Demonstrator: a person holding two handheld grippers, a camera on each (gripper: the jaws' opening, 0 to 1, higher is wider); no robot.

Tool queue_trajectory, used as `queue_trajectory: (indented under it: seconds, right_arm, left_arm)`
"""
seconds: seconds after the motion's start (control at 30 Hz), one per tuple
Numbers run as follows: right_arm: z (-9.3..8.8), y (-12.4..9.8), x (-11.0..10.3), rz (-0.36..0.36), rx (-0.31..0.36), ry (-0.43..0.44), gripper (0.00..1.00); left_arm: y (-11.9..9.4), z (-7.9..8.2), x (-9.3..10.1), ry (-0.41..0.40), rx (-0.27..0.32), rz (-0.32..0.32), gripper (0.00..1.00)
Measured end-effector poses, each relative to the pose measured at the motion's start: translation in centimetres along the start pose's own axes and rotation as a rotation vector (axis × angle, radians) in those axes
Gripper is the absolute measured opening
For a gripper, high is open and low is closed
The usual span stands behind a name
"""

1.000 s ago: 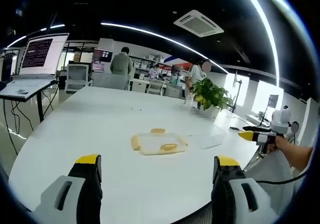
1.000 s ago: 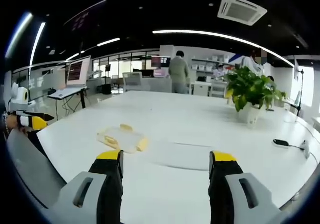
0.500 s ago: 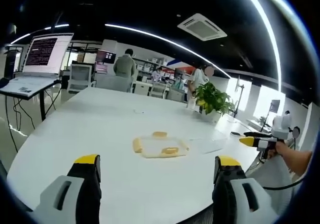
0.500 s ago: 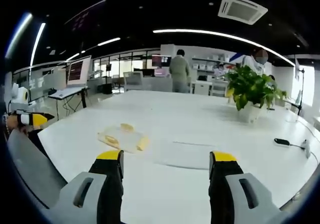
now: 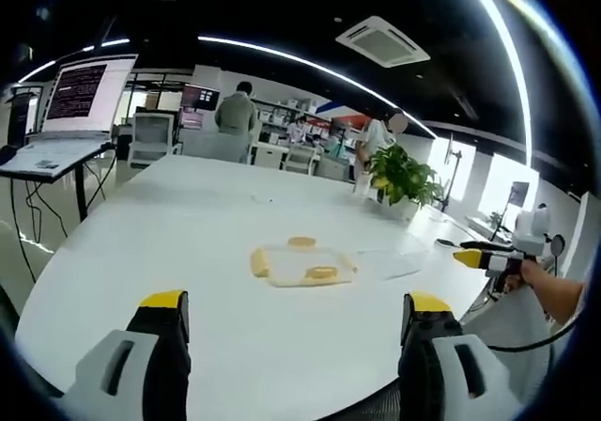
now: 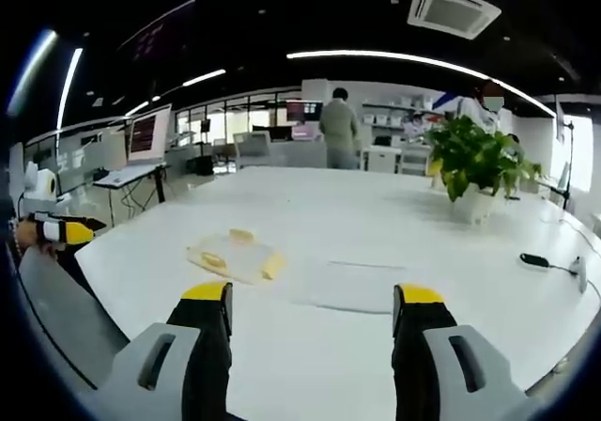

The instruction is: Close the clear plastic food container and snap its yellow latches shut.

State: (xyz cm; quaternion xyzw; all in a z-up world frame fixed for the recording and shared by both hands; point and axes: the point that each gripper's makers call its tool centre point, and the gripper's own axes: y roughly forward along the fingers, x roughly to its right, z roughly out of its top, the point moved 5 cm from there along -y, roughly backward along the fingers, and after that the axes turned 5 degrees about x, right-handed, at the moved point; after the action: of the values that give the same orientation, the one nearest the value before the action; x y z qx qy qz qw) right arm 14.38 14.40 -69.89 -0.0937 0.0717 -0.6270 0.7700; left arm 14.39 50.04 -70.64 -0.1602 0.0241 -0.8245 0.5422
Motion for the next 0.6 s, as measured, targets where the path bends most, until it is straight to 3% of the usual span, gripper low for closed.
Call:
queue_trajectory:
  seconds: [0.17,0.23,0.4,0.5,0.6]
  right_arm:
    - [-0.1,0.2,-0.3,0.006,-0.021,-0.053,0.73]
    - [0.0,0.2,-0.4,0.016,-0.028,-0.088,0.73]
    - [-0.2,0.6,-0.6,0.065,-0.09,-0.213,0.64]
    - [1.0,1.7,-1.0,0.122,-0.059,-0.272,0.65]
    - [1.4,2.9,-1.5,0.159,-0.083,-0.309,0.63]
  left_arm:
    - [0.0,0.1,0.5,-0.01,-0.021,-0.037,0.93]
    - [0.2,0.1,0.6,0.023,-0.039,-0.041,0.95]
    - [1.3,0.9,0.4,0.082,-0.054,-0.082,0.97]
    - [2.6,1.7,0.0,0.101,-0.048,-0.112,0.98]
    - [3.7,2.0,-0.5,0.147,-0.046,-0.144,0.98]
